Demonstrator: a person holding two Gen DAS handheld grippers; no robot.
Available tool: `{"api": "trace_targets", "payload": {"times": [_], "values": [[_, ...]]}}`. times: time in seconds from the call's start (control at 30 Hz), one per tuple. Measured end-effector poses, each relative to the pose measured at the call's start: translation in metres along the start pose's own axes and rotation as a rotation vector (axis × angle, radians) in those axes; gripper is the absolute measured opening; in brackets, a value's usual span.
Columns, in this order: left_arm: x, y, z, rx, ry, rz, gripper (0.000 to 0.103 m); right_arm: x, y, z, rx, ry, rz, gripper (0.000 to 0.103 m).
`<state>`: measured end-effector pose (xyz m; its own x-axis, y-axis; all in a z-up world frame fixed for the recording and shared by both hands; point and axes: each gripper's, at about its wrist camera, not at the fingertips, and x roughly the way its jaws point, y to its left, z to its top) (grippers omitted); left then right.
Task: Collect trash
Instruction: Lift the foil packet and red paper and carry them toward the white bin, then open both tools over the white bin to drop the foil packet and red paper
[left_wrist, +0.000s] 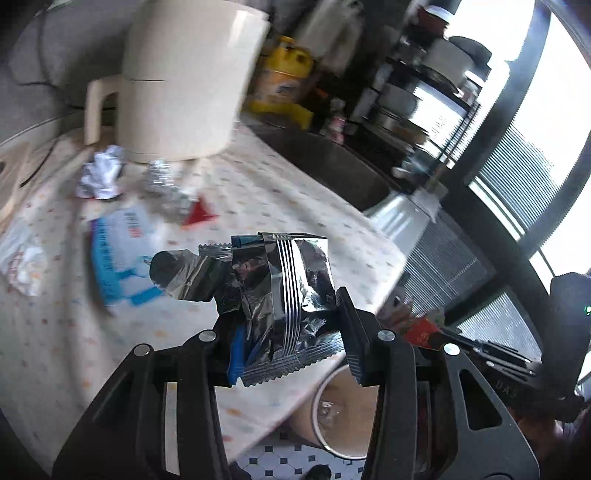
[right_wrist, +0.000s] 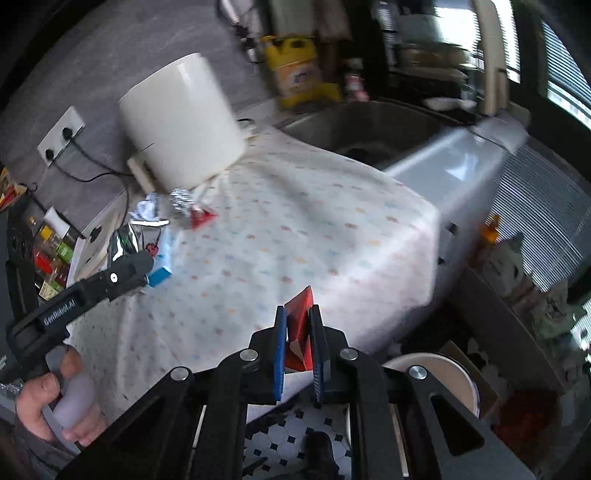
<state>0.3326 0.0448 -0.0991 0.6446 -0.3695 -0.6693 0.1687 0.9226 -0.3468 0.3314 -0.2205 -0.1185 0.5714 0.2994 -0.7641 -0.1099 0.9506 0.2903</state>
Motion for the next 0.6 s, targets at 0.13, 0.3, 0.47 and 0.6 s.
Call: {"api": "trace_targets", "payload": {"times": [0.13, 0.3, 0.47, 0.6], "values": [[0.007, -0.037, -0.009, 0.034, 0.012, -0.013, 0.043, -0.016, -0.043, -0.019, 0.034, 0.015, -0.024, 0.015], [0.013, -0.081, -0.027, 0.065, 0.023, -0.006, 0.043, -0.037, -0.085, -0.038, 0.053, -0.008, -0.031, 0.075], [0.012, -0.116, -0.048, 0.06, 0.04, 0.016, 0.043, -0.063, -0.127, -0.055, 0.074, -0.023, -0.017, 0.08], [0.015, -0.147, -0.074, 0.068, 0.07, 0.024, 0.043, -0.084, -0.164, -0.07, 0.098, -0.024, -0.011, 0.08]]}}
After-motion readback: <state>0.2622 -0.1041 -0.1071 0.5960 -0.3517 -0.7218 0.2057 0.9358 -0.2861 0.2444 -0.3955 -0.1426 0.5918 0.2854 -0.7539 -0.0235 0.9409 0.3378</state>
